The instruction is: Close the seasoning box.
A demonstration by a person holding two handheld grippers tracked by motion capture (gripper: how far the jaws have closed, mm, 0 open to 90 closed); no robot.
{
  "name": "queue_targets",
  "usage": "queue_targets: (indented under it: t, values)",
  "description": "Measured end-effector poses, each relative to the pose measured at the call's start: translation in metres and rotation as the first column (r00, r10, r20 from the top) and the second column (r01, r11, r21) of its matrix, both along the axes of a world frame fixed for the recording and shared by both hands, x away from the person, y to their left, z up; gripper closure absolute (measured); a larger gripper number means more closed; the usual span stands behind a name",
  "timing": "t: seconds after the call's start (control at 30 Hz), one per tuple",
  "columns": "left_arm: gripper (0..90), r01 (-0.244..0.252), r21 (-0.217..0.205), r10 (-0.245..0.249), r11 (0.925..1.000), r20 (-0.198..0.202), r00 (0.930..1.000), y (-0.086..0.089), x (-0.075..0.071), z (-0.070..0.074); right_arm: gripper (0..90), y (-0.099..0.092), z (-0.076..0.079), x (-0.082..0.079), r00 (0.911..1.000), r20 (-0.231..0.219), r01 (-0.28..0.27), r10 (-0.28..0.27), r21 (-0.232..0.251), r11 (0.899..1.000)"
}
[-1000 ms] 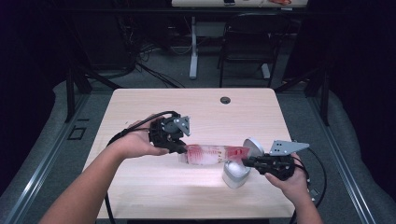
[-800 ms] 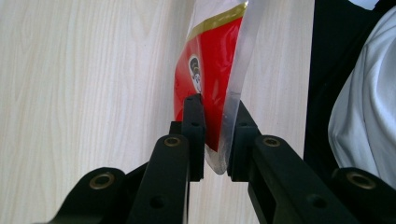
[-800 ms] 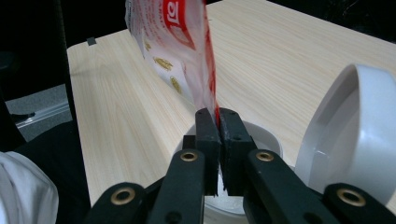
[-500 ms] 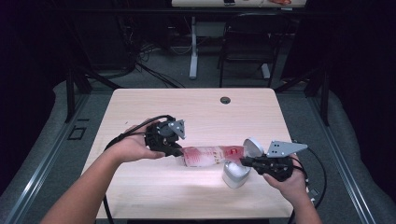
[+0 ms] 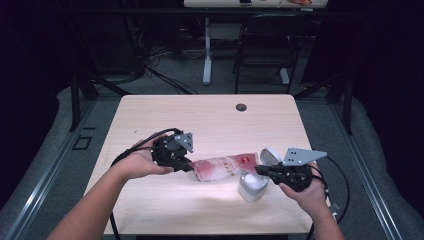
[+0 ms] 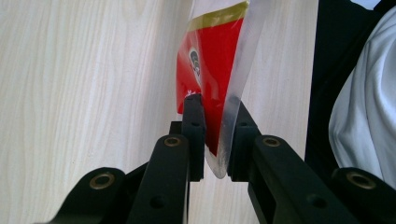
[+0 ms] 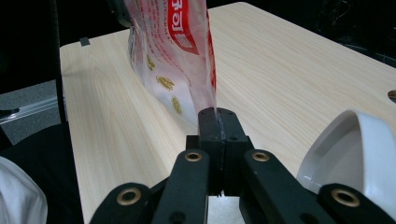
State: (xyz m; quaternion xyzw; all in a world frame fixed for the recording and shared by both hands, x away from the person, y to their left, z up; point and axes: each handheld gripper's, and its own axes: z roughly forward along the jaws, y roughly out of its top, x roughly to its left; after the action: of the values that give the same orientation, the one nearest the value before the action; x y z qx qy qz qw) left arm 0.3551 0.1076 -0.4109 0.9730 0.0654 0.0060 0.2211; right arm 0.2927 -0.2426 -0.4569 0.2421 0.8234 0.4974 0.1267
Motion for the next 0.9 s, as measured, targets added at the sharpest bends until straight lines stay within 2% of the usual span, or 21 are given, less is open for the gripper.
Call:
queue_targets:
  t: [0.4,0.63,0.9]
  values:
    - [81.4,-0.014,-0.015,0.014,0.9998,-0.003,0.9999,0.006,0.001,-0.016,90.0,0.007,0.009,0.005,0.9999,0.011,-0.003,0.003,-0.029,1.000]
    - [81.4,-0.017,-0.010,0.017,0.9998,-0.011,0.9998,0.008,-0.001,-0.020,90.0,0.011,0.015,0.006,0.9998,0.019,-0.010,0.010,-0.031,0.999]
    - [81.3,-0.023,-0.011,0.023,0.9997,-0.001,0.9997,0.009,-0.001,-0.019,90.0,0.014,0.022,0.006,0.9995,0.027,-0.015,0.016,-0.042,0.999]
